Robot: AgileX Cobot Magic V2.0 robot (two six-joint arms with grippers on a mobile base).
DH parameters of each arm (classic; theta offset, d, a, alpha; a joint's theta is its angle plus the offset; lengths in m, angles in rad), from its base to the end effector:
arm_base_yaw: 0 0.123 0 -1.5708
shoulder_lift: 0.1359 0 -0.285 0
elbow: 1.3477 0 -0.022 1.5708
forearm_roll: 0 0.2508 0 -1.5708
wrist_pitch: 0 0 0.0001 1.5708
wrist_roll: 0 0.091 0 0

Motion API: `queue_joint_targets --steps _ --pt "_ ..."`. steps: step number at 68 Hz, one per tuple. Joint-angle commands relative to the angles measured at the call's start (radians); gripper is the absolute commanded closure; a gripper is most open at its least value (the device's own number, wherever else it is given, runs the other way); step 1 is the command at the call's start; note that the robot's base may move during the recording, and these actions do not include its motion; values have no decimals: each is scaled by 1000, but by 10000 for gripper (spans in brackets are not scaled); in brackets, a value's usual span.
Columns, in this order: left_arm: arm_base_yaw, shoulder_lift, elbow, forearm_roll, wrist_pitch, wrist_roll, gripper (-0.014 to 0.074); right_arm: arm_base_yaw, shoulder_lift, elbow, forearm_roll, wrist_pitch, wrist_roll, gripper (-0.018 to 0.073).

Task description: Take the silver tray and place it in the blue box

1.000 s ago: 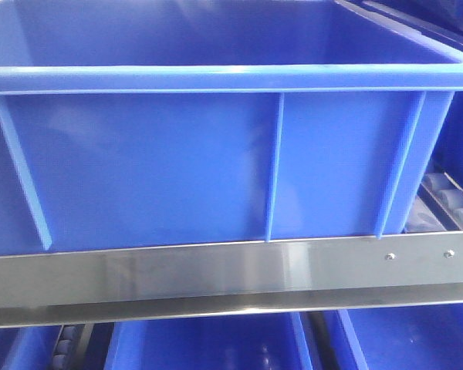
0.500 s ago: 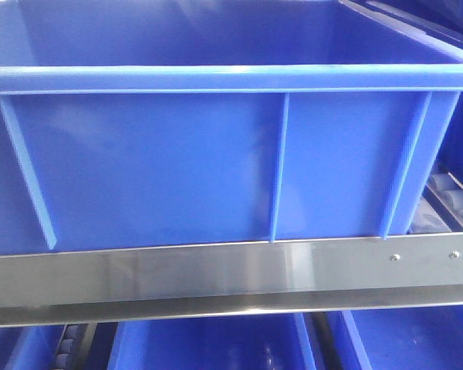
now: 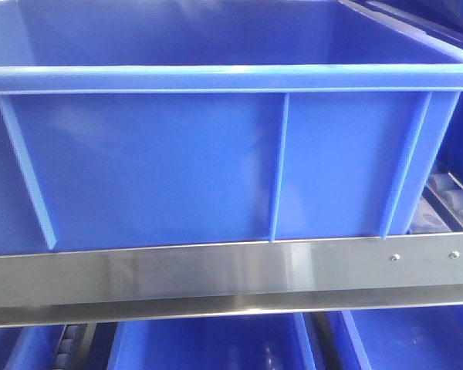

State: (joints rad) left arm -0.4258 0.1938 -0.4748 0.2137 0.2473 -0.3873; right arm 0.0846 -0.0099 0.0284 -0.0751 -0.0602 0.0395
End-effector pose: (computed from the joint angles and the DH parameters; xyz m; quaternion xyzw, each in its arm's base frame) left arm 0.0444 -0.0149 0.3374 0.0617 0.6583 -0.2073 0.7211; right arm 0.0560 0.0052 0.2096 -0.0413 0.6589 0.0199 0.7509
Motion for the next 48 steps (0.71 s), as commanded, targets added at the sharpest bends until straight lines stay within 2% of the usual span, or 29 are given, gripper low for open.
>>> queue_joint_targets --steps 1,13,20,22,24,28,32,34,48 --pt "-7 9 -26 6 -93 -1 687 -6 -21 -19 -10 -93 2 502" --pt "-7 9 1 2 -114 -1 687 -6 -21 -19 -10 -93 2 502" --pt "9 4 45 -52 -120 4 687 -6 -21 -19 -10 -93 2 502" --pt "21 -7 67 -91 -132 52 687 -6 -21 -19 -10 -93 2 502" --pt "35 -19 89 -135 -156 138 687 -6 -21 -19 -10 -93 2 502" --pt "78 -43 138 -245 -214 364 687 -6 -21 -19 -10 -93 2 502" --pt "129 -72 189 -339 -247 499 687 -6 -21 -19 -10 -93 2 502" --pt "159 -87 217 -351 -265 520 687 -6 -21 -19 -10 -93 2 502" --pt "357 -227 370 -351 -267 520 687 -6 -21 -19 -10 -93 2 502"
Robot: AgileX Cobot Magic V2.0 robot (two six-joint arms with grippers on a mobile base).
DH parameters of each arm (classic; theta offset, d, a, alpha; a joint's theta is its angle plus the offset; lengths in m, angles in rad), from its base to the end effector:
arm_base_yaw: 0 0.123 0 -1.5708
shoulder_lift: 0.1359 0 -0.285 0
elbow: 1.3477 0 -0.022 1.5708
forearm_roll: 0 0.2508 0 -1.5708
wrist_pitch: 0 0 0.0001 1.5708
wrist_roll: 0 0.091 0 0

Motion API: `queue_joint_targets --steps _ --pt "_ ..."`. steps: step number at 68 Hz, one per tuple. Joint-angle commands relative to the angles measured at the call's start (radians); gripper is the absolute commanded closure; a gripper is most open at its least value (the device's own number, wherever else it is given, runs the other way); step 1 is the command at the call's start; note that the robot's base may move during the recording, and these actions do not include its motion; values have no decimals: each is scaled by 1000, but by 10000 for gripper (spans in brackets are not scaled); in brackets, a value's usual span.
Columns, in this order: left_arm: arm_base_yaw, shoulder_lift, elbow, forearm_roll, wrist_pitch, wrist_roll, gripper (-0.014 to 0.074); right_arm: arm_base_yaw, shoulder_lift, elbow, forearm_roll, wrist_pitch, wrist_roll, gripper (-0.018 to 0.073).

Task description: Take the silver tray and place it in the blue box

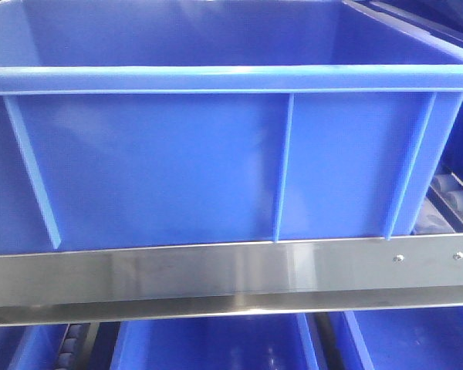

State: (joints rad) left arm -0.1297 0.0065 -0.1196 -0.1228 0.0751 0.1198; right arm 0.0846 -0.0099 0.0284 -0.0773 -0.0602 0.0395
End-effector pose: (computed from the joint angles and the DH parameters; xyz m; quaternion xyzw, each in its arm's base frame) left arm 0.0491 -0.0073 0.2462 0.0454 0.6597 -0.0526 0.7483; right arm 0.0560 0.0052 0.2096 -0.0421 0.6588 0.0192 0.7509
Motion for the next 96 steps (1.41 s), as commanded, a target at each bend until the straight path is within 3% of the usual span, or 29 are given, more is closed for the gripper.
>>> queue_joint_targets --steps 1,12,26,31,96 --pt "71 -40 27 -15 -97 13 687 -6 -21 -19 -8 -93 2 502" --pt "134 -34 90 -18 -120 11 687 -6 -21 -19 -8 -93 2 502" --pt "134 -34 170 -15 -200 -60 687 -6 -21 -19 -8 -93 2 502" --pt "134 -34 168 16 -191 -60 687 -6 -21 -19 -8 -93 2 502" --pt "134 -34 168 18 -191 -60 687 -6 -21 -19 -8 -93 2 502"
